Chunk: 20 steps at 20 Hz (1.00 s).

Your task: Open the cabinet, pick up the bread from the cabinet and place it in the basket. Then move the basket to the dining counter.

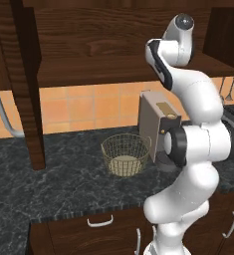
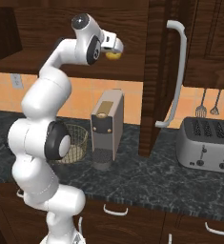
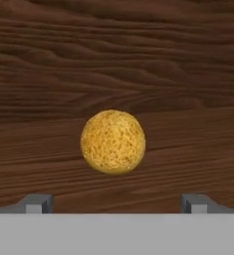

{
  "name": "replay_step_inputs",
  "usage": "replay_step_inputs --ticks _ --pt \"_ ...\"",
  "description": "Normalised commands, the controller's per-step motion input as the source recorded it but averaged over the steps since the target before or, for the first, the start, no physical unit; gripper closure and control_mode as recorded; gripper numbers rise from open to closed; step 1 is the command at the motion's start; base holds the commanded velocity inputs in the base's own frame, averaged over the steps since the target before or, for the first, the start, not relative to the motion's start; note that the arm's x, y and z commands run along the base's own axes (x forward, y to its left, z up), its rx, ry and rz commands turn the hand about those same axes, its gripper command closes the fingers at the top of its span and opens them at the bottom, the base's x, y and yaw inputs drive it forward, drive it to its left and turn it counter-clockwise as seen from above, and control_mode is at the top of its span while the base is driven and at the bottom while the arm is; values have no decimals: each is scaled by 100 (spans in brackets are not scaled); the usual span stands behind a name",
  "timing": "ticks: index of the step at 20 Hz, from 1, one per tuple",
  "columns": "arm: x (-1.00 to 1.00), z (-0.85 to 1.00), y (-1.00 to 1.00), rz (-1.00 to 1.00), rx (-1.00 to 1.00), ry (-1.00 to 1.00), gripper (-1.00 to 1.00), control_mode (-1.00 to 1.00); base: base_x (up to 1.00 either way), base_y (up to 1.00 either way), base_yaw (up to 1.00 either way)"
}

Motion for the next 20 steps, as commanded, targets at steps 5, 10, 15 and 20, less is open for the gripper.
replay_step_inputs --ticks 5,10,15,20 --pt "57 0 -9 0 0 15 -100 -100 0 0 0" --pt "41 0 -20 0 0 1 -100 -100 0 0 0" --pt "30 -5 -7 0 0 10 -100 -100 0 0 0" --pt "9 -6 0 2 1 9 -100 -100 0 0 0"
